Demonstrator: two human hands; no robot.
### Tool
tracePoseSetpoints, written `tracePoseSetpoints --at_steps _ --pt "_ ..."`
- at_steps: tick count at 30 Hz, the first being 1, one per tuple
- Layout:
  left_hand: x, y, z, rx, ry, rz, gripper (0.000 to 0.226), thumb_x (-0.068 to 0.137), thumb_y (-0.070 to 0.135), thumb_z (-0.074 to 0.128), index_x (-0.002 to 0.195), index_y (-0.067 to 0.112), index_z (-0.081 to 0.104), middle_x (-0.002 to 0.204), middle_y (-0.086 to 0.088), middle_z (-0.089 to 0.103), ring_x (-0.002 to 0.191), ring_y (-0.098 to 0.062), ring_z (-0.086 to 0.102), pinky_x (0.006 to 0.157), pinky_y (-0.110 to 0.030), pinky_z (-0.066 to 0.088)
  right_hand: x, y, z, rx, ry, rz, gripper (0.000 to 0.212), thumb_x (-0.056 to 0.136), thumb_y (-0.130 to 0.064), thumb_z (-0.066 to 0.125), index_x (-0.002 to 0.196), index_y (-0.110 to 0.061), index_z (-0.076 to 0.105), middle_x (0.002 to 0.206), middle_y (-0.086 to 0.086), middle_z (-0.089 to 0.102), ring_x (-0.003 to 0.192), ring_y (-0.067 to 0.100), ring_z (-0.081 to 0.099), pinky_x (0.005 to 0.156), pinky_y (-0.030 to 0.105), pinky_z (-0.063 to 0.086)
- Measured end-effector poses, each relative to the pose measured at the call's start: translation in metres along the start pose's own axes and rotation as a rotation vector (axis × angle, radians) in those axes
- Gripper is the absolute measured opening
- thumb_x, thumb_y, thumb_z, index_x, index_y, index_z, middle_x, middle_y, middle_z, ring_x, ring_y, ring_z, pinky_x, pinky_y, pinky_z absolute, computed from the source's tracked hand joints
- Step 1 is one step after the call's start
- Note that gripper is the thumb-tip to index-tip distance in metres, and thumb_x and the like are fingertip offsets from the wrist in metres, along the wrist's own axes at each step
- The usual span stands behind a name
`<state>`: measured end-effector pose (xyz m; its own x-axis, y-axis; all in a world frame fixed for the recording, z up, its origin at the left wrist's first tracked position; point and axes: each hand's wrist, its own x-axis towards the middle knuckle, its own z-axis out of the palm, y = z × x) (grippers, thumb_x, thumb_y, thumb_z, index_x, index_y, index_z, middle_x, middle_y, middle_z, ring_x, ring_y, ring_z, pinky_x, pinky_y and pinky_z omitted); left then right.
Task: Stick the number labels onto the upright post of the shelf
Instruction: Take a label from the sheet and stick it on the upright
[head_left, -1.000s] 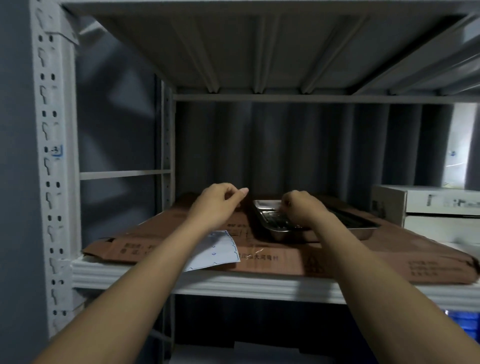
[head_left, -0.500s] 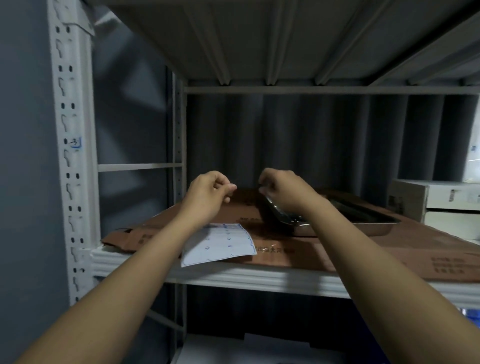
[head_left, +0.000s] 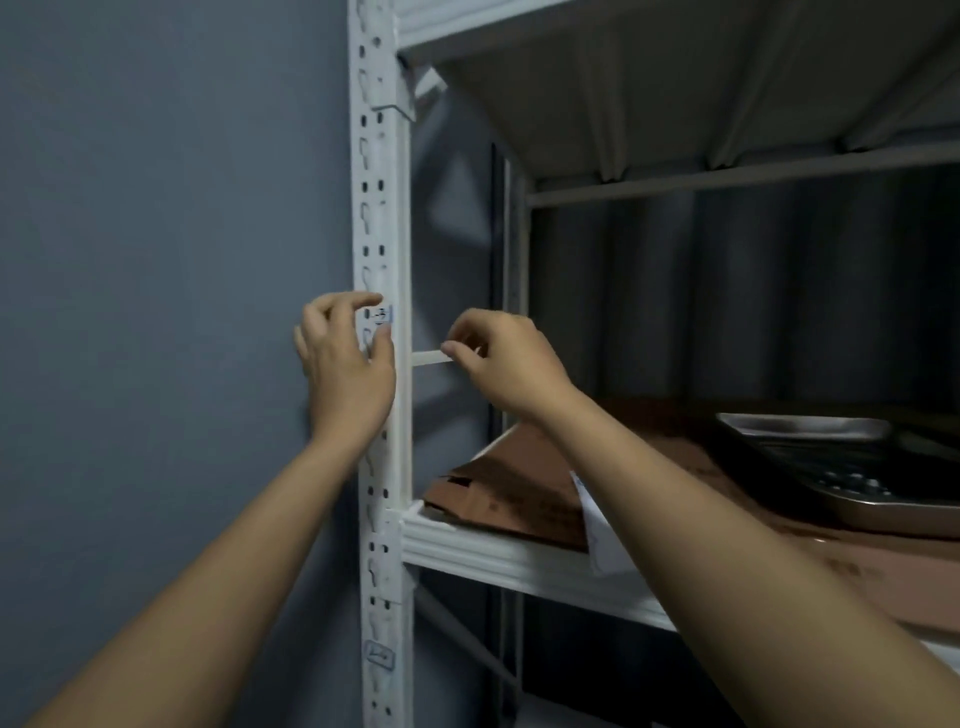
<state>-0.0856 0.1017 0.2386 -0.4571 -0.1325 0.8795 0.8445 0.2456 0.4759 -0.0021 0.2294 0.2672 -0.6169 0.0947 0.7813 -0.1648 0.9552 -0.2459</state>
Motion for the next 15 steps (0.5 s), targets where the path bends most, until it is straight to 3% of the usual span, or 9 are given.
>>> tracePoseSetpoints --at_steps 1,3,5,11,15 --pt "0.006 -0.007 -0.003 0.000 -0.008 -0.020 0.030 0.088 0.013 0.059 0.118 0.014 0.056 0.126 -0.012 0.043 0.120 -0.026 0.039 0.101 -0.008 0.014 0.006 -0.006 0.008 0.045 0.038 -0.009 0.013 0.092 -0.030 0.061 0.095 -0.018 0.067 0.094 -0.001 0.068 0.086 0.017 0.062 0.077 0.039 0.053" --pt "0.016 -0.020 -0.006 -0.027 -0.052 -0.060 0.038 0.088 0.020 0.062 0.124 0.016 0.051 0.130 -0.009 0.041 0.122 -0.025 0.040 0.109 -0.028 0.028 0.016 -0.016 0.022 0.139 0.097 -0.008 0.013 0.092 -0.029 0.062 0.096 -0.018 0.066 0.094 -0.002 0.068 0.084 0.014 0.062 0.079 0.039 0.054" --pt "0.024 -0.027 -0.008 -0.065 -0.099 -0.063 0.039 0.088 0.023 0.063 0.125 0.020 0.051 0.130 -0.004 0.042 0.121 -0.022 0.044 0.103 -0.042 0.039 0.025 -0.023 0.034 0.222 0.137 0.021 0.013 0.091 -0.028 0.063 0.100 -0.018 0.064 0.096 -0.001 0.067 0.085 0.013 0.063 0.082 0.040 0.054" --pt "0.037 -0.035 -0.012 -0.026 -0.146 0.119 0.024 0.087 0.026 0.065 0.110 0.020 0.065 0.119 0.005 0.051 0.112 -0.018 0.052 0.089 -0.038 0.047 0.040 -0.034 0.057 0.494 0.134 0.158 0.040 0.093 -0.021 0.062 0.131 -0.018 0.051 0.125 0.001 0.061 0.111 0.013 0.058 0.100 0.039 0.048" --pt "0.040 -0.038 -0.012 0.029 -0.158 0.187 0.024 0.088 0.026 0.063 0.112 0.020 0.065 0.124 0.007 0.052 0.114 -0.015 0.051 0.087 -0.033 0.046 0.042 -0.030 0.067 0.762 0.087 0.249 0.050 0.096 -0.014 0.055 0.144 -0.019 0.043 0.114 0.007 0.070 0.105 0.019 0.067 0.096 0.043 0.052"
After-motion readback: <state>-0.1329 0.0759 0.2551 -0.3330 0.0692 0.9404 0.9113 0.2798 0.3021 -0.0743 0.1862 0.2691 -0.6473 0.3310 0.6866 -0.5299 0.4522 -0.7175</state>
